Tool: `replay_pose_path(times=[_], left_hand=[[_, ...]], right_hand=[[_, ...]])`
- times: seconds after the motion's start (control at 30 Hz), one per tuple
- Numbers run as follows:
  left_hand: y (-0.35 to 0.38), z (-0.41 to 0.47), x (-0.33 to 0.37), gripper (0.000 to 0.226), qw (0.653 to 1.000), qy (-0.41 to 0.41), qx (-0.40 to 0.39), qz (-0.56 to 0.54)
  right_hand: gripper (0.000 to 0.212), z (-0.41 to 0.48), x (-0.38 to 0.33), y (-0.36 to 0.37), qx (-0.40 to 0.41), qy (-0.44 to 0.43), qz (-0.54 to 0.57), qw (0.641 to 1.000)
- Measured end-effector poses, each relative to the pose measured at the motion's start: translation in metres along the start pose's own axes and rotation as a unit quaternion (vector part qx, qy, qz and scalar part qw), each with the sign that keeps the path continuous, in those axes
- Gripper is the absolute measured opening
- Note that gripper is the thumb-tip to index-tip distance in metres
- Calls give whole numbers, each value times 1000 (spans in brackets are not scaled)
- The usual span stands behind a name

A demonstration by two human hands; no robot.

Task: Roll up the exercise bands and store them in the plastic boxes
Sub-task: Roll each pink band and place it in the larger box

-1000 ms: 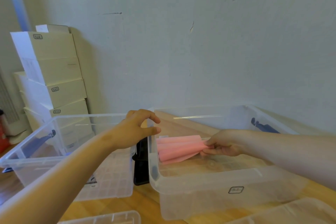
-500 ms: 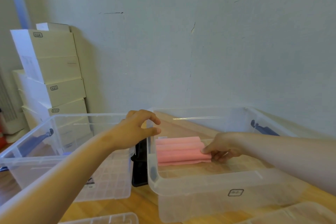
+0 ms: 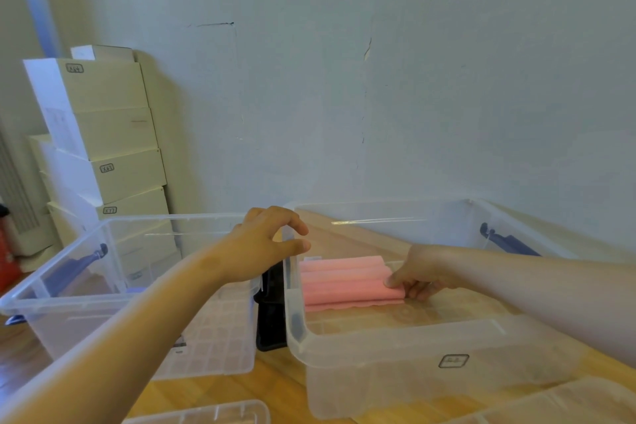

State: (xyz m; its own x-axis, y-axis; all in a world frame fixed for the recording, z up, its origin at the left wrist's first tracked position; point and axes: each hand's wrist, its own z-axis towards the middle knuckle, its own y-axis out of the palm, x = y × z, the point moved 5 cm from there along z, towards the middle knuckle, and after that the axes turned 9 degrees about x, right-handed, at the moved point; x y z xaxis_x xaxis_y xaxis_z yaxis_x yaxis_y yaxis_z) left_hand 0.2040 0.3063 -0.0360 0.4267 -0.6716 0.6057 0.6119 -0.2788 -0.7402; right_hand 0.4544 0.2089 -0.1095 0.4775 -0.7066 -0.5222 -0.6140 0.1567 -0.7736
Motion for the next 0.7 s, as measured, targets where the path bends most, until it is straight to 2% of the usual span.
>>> replay_pose_path(times=[0.17,0.23,0.3,0.37,0.47,0.63,0.7], left_hand=[[2,2,-2,21,1000,8,-2,0],[2,1,-2,22,1000,9,0,6],[1,1,-3,21,1000,0,-4,7],[0,1,-1,19,1000,-7,-6,10],[-4,-2,6,19,998,16,20,51],[-10,-29,32,39,993,38,45,106],[-9,-47,52,36,989,64,44,122]], right_hand=[[18,-4,-4,-3,-14,-16,-25,999],[18,-9,-8,-6,-24,-19,-64,998],[26,-17,-14,-14,1,-42,-127,991],[38,-29,-24,-24,53,-99,-179,977],[43,-57,-39,-40,139,-221,-219,940],[45,-127,-43,-43,164,-366,-218,890],[45,-157,-41,-45,186,-392,-229,872]])
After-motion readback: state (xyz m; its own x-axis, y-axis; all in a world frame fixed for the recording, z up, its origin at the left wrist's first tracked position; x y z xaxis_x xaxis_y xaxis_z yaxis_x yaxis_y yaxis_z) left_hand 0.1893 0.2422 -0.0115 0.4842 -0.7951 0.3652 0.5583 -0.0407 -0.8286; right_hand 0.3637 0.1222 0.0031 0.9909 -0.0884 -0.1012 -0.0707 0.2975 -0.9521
